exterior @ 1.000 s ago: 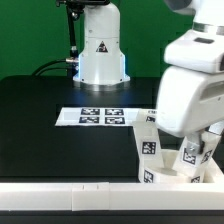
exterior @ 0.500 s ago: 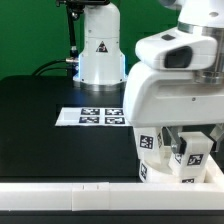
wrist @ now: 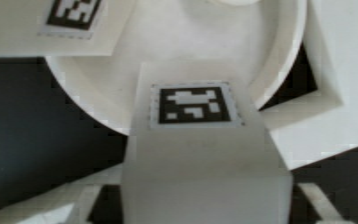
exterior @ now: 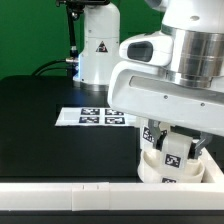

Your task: Assemble stool

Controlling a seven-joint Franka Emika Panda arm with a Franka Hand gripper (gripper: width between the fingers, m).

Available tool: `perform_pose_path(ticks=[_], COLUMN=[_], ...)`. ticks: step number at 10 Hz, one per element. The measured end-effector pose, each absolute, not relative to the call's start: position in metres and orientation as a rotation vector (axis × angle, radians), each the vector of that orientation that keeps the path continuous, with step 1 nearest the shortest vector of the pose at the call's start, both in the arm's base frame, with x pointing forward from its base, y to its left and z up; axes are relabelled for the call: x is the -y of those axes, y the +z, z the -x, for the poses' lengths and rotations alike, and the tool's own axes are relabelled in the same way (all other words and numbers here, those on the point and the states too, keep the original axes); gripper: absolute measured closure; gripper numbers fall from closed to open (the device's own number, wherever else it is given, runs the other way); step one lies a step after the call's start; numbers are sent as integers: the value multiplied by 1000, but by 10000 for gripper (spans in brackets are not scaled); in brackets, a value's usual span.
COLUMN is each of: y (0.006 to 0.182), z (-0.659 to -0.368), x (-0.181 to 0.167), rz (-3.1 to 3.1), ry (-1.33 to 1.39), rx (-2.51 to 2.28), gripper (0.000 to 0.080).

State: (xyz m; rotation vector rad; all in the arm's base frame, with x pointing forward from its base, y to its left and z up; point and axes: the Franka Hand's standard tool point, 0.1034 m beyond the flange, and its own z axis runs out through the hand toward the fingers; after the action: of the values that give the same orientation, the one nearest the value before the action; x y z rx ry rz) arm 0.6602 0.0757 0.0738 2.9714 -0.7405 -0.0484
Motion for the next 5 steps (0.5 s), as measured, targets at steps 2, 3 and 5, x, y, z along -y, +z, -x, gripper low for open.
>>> perform_pose_path(ticks=[2, 3, 5], y=[75, 73, 71], z=[-661, -659, -646], x=[-69, -58, -46], rz=[-2900, -2785, -2598], ry=[-33, 21, 65], rx=[957, 1262, 1679], gripper=[466, 466, 465])
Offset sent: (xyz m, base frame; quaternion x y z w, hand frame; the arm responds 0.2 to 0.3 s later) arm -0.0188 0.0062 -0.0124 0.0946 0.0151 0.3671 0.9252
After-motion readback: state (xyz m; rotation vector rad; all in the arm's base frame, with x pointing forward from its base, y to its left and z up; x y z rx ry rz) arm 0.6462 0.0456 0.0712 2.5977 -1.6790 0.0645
